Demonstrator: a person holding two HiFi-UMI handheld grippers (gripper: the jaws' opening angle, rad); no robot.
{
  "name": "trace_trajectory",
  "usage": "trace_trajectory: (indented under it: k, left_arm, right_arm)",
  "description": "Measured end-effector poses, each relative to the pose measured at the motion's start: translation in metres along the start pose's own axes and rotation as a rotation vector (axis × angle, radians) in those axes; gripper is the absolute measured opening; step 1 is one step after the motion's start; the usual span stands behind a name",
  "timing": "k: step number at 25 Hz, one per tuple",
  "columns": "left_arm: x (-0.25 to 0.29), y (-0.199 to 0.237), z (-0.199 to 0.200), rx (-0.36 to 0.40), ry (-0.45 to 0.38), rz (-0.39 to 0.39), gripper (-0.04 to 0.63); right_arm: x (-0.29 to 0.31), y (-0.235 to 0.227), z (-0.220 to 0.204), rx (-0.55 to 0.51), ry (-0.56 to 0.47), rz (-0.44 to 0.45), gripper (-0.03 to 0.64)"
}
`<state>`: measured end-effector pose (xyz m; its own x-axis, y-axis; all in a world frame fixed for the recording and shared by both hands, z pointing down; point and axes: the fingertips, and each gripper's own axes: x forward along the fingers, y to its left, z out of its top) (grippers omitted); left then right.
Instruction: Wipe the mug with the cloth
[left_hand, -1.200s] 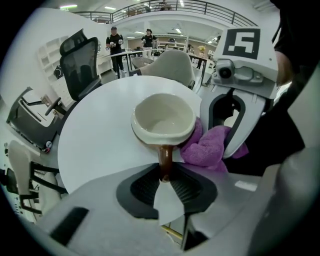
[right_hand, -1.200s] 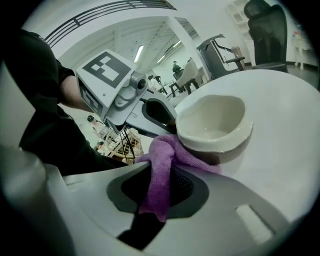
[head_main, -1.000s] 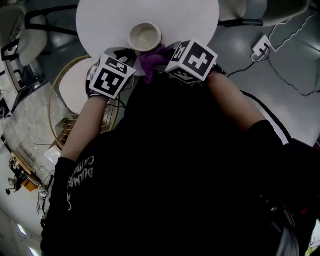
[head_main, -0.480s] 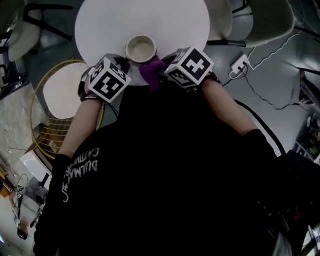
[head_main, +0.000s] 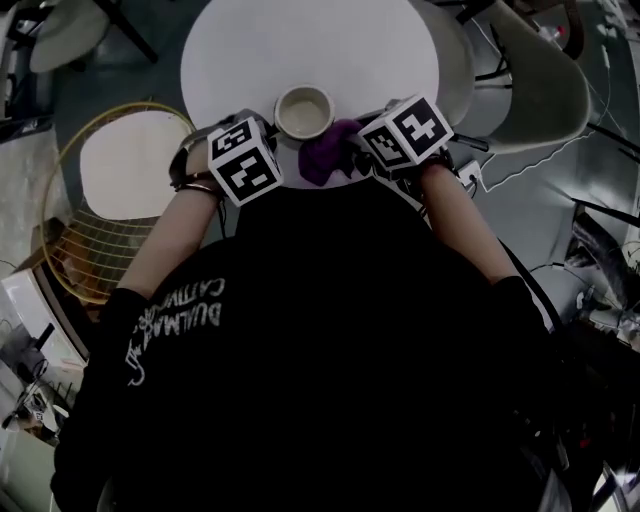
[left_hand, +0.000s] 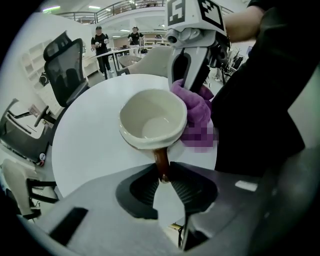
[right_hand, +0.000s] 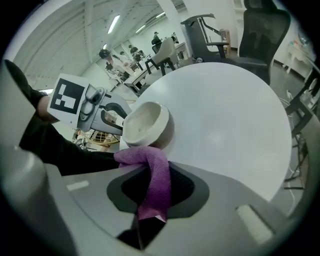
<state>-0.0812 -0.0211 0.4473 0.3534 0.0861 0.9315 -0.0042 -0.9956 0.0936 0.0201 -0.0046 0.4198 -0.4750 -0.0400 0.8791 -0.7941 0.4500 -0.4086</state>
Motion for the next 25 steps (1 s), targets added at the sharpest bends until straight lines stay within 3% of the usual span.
trace_trajectory:
  k: [11, 17, 25]
  left_arm:
    - [-0.001, 0.002, 0.001, 0.037, -0.007, -0.012, 0.077]
    - [-0.002, 0.0, 0.002, 0.056, -0.019, -0.015, 0.075]
    - [-0.003, 0.007, -0.002, 0.114, -0.006, -0.004, 0.072]
  right_arm:
    - [0.003, -0.028, 0.005, -0.025, 0.093, -0.064, 0.078]
    - [0.0, -0.047, 0.014, 0.014, 0.068, -0.124, 0.078]
    - [0.0, -0.056, 0.044, -0.041, 0.088, -0.184, 0.077]
